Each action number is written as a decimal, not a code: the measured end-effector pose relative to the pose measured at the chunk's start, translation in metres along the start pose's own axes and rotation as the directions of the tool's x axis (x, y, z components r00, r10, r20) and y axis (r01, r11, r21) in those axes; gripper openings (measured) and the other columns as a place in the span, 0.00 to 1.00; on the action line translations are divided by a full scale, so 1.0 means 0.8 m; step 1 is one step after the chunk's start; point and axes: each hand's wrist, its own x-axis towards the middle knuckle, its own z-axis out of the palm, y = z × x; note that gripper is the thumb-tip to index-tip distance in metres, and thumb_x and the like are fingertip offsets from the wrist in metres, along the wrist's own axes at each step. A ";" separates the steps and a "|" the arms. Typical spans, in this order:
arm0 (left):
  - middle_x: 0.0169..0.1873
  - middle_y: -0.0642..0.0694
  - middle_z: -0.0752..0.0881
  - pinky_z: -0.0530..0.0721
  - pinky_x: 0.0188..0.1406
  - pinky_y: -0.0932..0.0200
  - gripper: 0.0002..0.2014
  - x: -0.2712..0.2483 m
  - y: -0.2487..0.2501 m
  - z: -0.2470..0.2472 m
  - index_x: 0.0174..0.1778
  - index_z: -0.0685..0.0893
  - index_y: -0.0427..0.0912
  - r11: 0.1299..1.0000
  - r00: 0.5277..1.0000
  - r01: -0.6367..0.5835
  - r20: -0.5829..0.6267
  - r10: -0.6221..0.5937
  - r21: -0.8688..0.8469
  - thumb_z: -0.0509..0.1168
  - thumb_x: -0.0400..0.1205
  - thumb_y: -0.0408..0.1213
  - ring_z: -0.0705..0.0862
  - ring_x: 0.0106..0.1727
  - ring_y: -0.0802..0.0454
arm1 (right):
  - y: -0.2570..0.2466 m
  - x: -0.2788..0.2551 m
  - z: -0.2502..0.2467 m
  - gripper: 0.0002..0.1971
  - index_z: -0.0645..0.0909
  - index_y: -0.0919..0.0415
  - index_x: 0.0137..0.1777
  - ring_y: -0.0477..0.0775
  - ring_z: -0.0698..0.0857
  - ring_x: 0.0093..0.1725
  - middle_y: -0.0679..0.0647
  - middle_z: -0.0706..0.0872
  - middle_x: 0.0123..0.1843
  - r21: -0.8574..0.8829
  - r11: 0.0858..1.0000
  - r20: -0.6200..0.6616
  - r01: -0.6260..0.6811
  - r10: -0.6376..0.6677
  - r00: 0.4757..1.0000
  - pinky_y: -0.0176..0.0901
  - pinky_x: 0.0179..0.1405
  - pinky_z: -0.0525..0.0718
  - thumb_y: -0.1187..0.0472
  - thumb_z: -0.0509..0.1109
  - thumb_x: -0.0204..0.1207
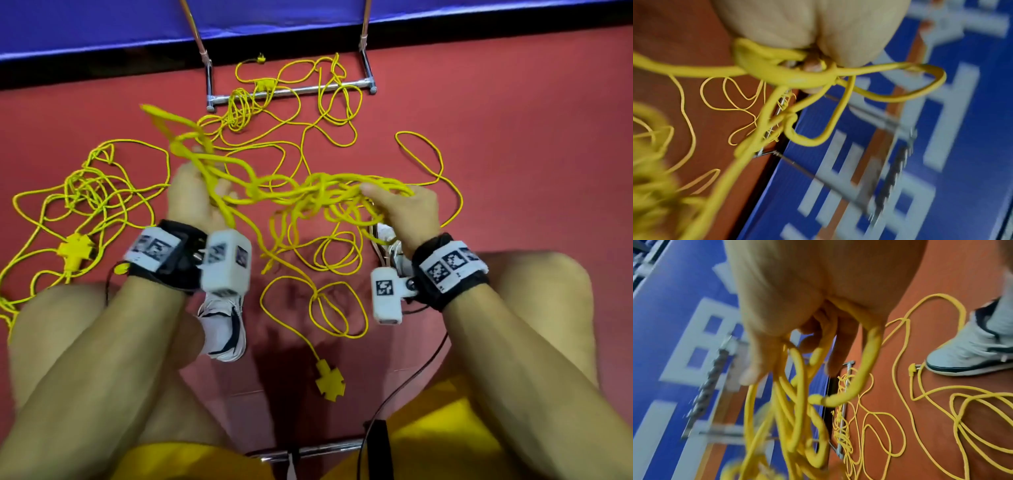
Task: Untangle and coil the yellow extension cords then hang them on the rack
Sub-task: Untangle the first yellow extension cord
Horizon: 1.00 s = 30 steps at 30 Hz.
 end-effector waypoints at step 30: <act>0.45 0.39 0.90 0.91 0.38 0.46 0.07 -0.059 -0.059 0.020 0.50 0.81 0.39 0.956 0.891 0.236 0.353 -0.285 0.175 0.57 0.89 0.32 0.90 0.45 0.41 | 0.027 -0.032 0.045 0.34 0.68 0.54 0.79 0.61 0.81 0.65 0.66 0.81 0.69 -0.383 0.914 0.395 0.131 0.034 0.918 0.54 0.63 0.77 0.57 0.72 0.72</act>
